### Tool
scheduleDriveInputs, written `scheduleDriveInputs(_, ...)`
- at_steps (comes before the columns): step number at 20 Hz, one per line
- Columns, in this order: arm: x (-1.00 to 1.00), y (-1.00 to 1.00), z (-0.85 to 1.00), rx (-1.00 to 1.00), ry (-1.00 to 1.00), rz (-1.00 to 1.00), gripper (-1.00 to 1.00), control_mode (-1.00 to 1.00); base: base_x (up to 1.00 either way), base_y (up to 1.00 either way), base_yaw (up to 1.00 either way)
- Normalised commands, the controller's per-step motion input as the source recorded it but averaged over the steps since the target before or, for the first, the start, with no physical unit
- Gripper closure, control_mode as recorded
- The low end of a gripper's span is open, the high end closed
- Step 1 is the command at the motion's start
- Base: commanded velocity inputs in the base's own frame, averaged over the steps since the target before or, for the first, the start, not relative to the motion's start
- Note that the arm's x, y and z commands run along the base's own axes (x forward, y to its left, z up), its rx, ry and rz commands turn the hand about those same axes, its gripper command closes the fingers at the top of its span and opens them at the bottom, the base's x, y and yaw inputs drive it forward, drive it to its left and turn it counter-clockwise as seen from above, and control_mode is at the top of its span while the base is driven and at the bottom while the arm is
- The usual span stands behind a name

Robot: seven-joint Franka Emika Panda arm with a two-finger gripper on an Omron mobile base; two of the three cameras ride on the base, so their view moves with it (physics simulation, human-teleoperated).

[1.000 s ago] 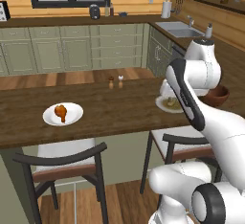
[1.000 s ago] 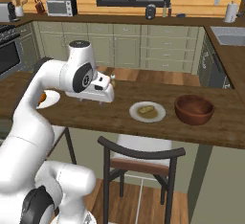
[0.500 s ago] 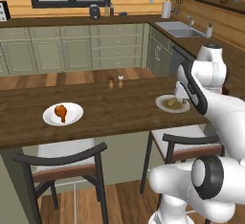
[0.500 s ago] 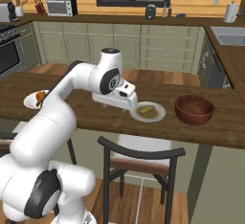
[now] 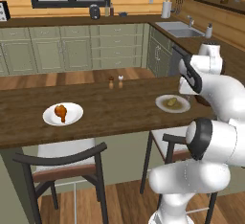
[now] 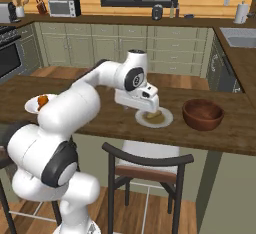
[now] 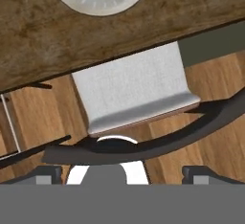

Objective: Pick the chicken drumstick and potato from their plates and place them in the bowl. Then put the bowl in the fridge.

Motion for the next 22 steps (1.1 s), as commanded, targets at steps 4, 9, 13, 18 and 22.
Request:
scheduleDriveInputs(4,0.55,-0.14,-0.26,0.0,0.02,0.0,-1.0,-1.0,0.0,0.0,0.0)
scheduleDriveInputs(9,0.66,-0.03,-0.19,0.02,0.03,0.0,-1.0,-1.0,0.0,0.0,0.0)
scheduleDriveInputs(13,0.54,0.0,-0.32,0.07,0.02,0.0,-1.0,-1.0,0.0,0.0,0.0)
scheduleDriveInputs(18,0.48,0.0,-0.41,0.12,0.04,0.0,-1.0,-1.0,0.0,0.0,0.0)
scheduleDriveInputs(22,0.56,0.0,-0.31,0.08,0.06,0.0,-1.0,-1.0,0.0,0.0,0.0)
